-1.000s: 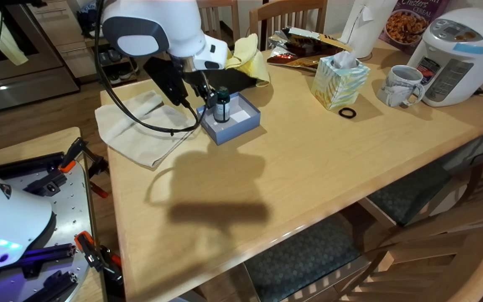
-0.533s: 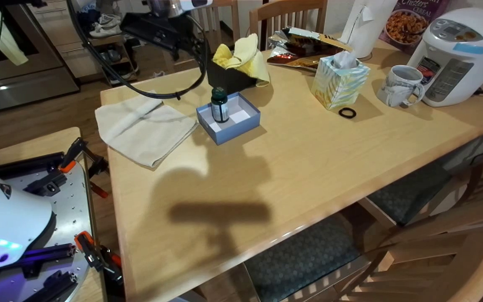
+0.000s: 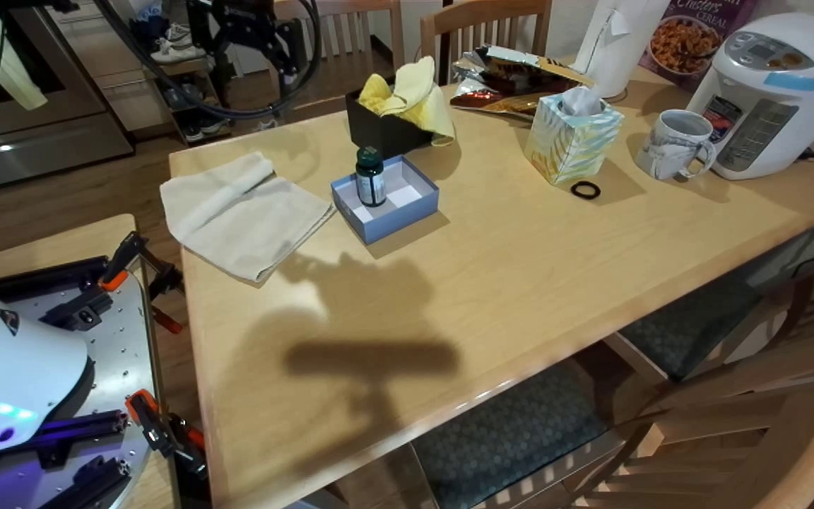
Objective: Pick up the grey object and put it on the table
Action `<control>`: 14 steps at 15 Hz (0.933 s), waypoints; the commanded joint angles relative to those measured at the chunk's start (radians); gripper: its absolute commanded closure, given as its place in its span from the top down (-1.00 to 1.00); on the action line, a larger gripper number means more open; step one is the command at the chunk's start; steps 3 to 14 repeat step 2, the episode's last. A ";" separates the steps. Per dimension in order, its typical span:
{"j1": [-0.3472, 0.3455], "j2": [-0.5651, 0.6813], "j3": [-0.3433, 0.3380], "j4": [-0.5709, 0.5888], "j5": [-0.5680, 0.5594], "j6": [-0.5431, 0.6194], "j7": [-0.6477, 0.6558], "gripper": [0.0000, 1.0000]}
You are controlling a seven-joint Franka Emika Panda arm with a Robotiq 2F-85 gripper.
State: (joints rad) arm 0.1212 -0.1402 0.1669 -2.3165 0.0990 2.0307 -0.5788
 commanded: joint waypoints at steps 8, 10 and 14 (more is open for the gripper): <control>0.030 0.010 -0.021 0.009 -0.008 -0.004 -0.013 1.00; 0.030 0.010 -0.021 0.009 -0.008 -0.004 -0.013 1.00; 0.030 0.010 -0.021 0.009 -0.008 -0.004 -0.013 1.00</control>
